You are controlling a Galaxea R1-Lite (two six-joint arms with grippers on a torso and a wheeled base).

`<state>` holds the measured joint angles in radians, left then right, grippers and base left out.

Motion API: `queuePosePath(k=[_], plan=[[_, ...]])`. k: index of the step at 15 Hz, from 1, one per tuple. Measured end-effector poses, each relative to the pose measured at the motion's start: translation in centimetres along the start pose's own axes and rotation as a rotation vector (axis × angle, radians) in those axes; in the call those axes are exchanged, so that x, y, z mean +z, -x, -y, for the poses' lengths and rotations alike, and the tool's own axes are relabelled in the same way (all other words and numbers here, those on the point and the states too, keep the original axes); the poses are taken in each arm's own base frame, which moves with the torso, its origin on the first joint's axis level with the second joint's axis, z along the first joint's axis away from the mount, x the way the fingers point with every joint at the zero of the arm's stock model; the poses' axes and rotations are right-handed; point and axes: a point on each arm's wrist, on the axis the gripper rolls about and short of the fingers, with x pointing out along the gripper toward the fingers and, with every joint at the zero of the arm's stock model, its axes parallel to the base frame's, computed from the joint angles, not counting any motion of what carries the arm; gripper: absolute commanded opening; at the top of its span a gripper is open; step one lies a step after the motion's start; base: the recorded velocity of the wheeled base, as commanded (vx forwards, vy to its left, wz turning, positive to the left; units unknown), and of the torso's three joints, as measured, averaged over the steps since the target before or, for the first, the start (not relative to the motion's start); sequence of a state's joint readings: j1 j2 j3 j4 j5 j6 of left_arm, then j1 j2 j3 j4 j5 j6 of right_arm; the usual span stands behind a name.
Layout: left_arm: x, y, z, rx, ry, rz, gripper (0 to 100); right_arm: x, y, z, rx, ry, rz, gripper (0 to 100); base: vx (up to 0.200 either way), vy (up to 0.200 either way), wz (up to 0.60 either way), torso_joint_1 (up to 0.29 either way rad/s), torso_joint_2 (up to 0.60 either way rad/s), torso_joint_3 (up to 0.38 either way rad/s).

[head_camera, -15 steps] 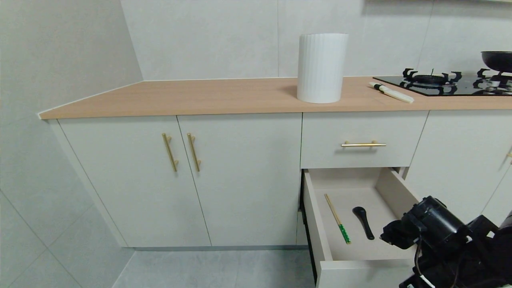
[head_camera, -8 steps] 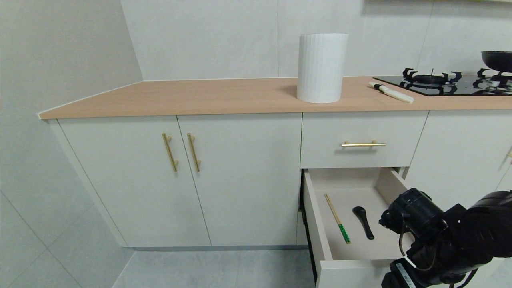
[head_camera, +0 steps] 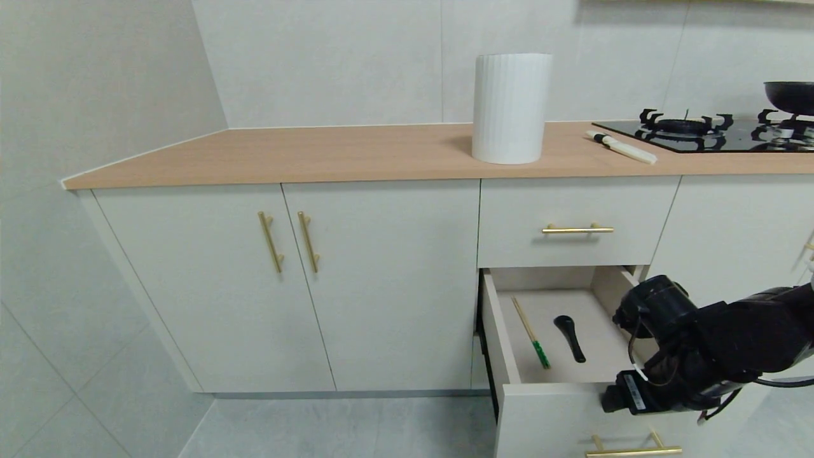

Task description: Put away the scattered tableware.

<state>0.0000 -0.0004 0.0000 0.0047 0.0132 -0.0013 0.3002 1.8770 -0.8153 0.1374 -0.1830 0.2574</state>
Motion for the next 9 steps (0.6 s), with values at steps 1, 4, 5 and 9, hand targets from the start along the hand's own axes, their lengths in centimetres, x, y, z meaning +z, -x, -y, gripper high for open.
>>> queuePosePath(k=[1, 4, 5, 9], plan=[[0.0, 0.0, 0.0, 0.0, 0.0, 0.0, 100, 0.5, -0.4, 0.3, -0.003, -0.022, 0.034, 100, 0.0, 0.0, 0.0, 0.0, 0.0, 0.0], [0.0, 0.0, 0.0, 0.0, 0.0, 0.0, 100, 1.4, -1.7, 1.0, -0.005, -0.064, 0.08, 100, 0.0, 0.0, 0.0, 0.0, 0.0, 0.0], [0.0, 0.0, 0.0, 0.0, 0.0, 0.0, 100, 1.6, -2.2, 1.2, -0.007, -0.075, 0.091, 100, 0.0, 0.0, 0.0, 0.0, 0.0, 0.0], [0.0, 0.0, 0.0, 0.0, 0.0, 0.0, 100, 3.0, -3.7, 1.8, 0.001, -0.123, 0.192, 100, 0.0, 0.0, 0.0, 0.0, 0.0, 0.0]])
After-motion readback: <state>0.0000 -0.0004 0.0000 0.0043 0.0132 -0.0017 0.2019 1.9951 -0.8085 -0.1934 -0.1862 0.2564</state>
